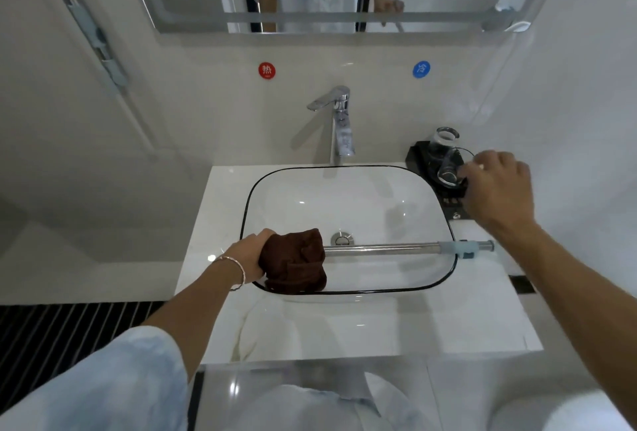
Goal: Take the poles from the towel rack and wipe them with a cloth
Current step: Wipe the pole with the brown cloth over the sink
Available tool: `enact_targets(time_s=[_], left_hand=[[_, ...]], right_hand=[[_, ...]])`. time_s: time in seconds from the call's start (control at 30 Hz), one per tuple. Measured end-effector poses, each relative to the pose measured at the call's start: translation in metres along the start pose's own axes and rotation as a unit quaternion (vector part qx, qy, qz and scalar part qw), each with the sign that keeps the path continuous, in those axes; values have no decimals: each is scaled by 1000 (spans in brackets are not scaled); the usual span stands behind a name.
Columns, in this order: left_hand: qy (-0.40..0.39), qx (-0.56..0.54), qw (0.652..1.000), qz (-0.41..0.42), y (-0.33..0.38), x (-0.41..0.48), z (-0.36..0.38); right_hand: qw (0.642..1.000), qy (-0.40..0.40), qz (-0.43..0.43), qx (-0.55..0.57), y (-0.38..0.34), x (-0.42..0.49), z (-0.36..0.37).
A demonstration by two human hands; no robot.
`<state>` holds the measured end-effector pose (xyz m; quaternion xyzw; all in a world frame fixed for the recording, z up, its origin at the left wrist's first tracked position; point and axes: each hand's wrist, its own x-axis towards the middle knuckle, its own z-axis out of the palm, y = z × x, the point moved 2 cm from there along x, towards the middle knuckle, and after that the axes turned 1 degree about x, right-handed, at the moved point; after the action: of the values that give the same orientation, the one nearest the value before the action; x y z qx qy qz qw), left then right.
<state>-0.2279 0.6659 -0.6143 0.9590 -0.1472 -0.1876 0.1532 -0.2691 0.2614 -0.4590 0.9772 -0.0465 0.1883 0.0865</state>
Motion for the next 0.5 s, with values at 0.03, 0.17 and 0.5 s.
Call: enact_targets(time_s=[0.03,0.17,0.5], left_hand=[[-1,-3,1000,0,2,-3,-2],[-3,-10,1000,-1,4,-6,-5],[-27,1,999,-26,7,-6,-10]], right_hand=[[1000,8,27,-8,16,3,-8],[994,24,104,-11,57,2,-20],[996,0,80,-25,26,19,-9]])
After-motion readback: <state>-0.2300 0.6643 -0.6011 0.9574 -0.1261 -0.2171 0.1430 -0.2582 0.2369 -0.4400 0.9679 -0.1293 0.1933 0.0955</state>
